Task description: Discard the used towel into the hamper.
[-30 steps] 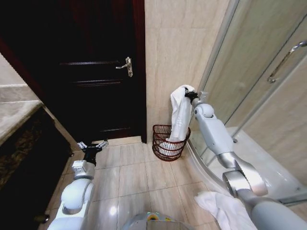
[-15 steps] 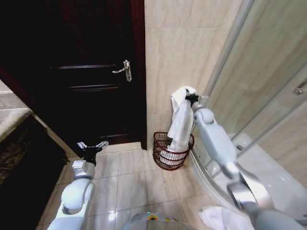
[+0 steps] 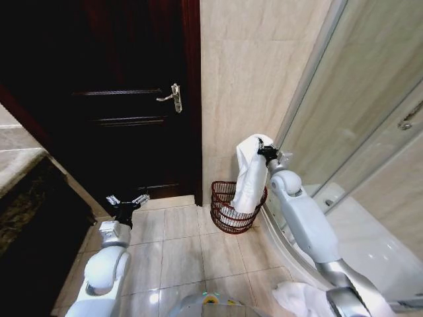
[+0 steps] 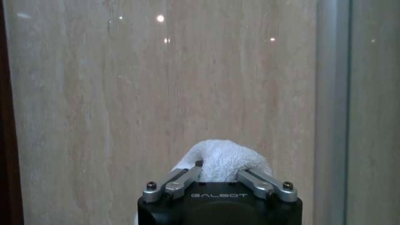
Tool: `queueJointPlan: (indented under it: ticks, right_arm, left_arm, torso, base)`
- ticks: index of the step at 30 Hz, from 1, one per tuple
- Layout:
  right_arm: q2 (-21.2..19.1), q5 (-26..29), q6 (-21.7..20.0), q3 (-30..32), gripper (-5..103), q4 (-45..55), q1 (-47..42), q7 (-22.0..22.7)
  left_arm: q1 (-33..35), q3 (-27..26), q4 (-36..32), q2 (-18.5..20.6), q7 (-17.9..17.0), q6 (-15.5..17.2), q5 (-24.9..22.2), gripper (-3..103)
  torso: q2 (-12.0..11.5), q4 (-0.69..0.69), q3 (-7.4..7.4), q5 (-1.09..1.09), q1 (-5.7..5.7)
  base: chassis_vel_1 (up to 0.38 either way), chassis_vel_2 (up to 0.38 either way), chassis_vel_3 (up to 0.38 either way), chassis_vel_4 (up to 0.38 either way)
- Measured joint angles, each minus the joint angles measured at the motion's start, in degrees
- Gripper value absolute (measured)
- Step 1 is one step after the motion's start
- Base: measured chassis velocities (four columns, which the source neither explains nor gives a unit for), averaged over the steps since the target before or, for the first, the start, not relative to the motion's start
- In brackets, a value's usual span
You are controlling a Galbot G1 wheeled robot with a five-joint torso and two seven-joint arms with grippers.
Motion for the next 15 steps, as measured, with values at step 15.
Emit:
queueJointPlan:
  ticks: [15]
  right_arm:
    - [0.27, 0.00, 1.01, -0.64, 5, -1.95, 1.34, -1.15]
  left_arm:
    - [0.00, 0.00, 0.00, 0.00, 0.00, 0.00, 0.00, 100]
  torso:
    - [0.07, -0.02, 0.02, 0.00, -0.01]
  base:
    - [-0.007, 0.005, 0.006, -0.004]
